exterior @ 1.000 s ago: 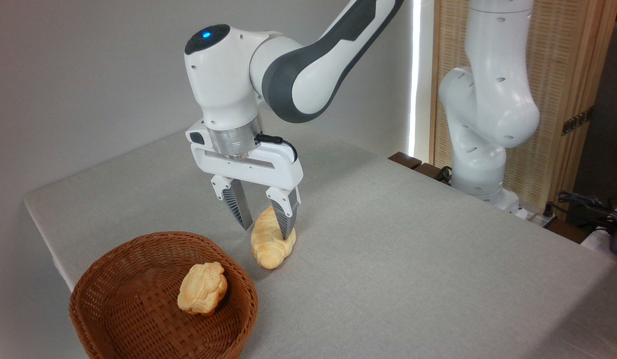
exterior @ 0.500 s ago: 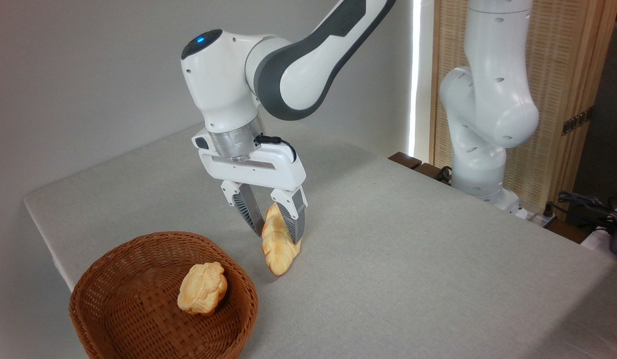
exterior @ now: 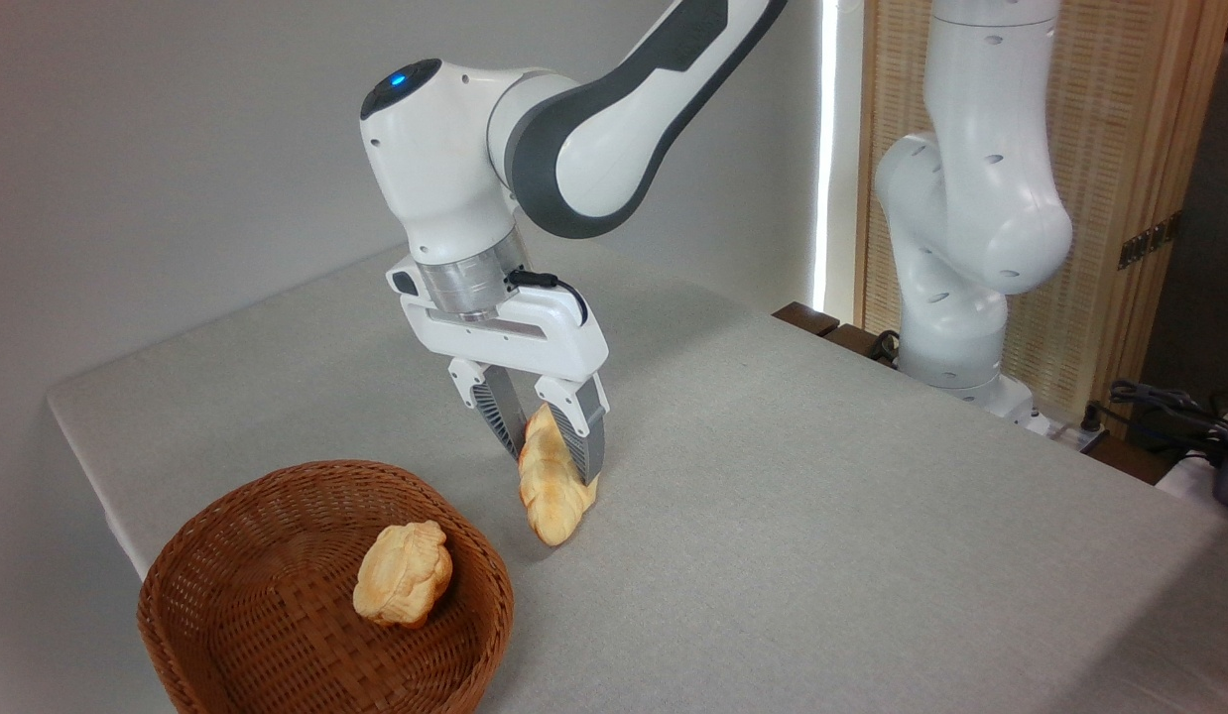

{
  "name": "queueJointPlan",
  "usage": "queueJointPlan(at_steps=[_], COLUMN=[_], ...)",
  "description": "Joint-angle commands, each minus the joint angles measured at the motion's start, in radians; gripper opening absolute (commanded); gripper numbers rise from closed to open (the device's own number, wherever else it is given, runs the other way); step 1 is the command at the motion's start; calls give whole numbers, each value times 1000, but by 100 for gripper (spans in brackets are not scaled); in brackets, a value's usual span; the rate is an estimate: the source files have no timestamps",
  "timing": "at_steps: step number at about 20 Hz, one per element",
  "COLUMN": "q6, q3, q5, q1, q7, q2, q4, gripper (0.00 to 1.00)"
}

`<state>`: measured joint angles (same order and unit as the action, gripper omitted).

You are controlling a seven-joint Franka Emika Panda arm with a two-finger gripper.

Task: Put bread into the basket
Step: 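Close the gripper on the croissant bread's end, then lift the croissant bread and carry it over the wicker basket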

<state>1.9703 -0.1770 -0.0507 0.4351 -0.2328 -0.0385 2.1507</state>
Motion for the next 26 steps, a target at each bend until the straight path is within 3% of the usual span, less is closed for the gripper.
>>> queueJointPlan(at_steps=[1, 10, 15, 20, 24, 26], q6=[-15, -21, -131, -114, 46, 128], q3=[-12, -16, -57, -79, -81, -79], q5=[-5, -3, 25, 97, 138, 144], q1=[7, 5, -4, -6, -6, -6], q7=[-14, -23, -91, -172, -180, -180], q2=[-12, -15, -24, -23, -9, 6], q4=[-5, -29, -152, -242, -258, -258], gripper=[11, 11, 12, 16, 22, 33])
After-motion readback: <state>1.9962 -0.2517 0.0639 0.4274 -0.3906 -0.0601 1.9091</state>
